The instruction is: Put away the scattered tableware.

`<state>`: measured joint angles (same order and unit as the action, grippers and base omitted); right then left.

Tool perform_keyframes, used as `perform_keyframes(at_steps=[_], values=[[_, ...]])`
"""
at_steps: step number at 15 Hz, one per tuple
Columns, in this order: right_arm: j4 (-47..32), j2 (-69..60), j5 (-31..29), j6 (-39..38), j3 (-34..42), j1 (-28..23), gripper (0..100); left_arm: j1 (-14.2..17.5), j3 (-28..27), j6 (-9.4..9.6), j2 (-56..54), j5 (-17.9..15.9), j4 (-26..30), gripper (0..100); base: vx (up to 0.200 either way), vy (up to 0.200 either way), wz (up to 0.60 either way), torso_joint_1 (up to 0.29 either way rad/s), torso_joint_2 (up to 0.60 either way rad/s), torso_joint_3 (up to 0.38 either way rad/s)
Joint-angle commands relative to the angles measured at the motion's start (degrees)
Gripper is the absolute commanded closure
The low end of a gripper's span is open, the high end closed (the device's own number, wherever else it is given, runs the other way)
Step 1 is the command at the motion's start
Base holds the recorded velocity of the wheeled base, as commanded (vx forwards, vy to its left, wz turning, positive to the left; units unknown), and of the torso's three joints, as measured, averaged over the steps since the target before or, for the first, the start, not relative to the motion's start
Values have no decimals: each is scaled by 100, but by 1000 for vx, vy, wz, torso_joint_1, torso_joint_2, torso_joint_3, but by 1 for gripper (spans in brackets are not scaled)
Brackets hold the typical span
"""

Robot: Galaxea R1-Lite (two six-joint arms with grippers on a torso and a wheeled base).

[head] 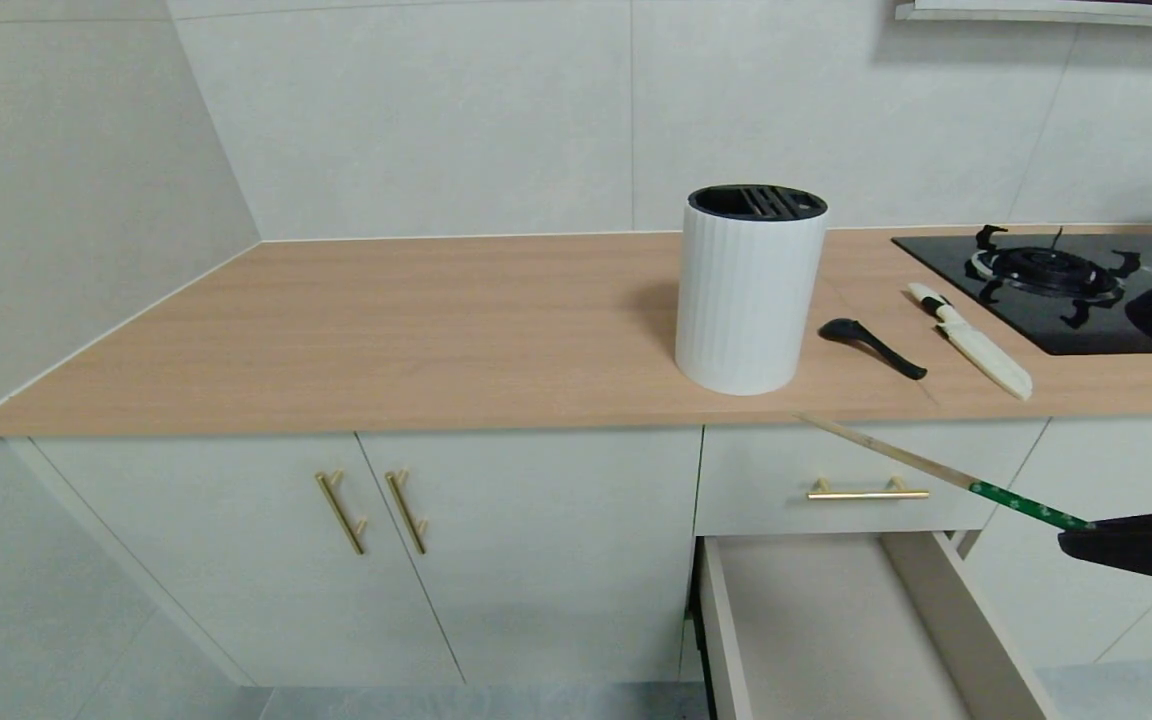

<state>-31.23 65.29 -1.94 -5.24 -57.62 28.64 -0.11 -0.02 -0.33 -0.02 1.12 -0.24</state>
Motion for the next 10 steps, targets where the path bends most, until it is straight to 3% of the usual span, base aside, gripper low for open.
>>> perform_keyframes(at_steps=[1,10], values=[[3,63,9,41,50,10,100,2,2,-2,2,2,-2,0,0,0,0,-149,364,222],[56,361,97,58,164,10,100,2,2,-2,2,2,-2,0,0,0,0,-181,463,280]])
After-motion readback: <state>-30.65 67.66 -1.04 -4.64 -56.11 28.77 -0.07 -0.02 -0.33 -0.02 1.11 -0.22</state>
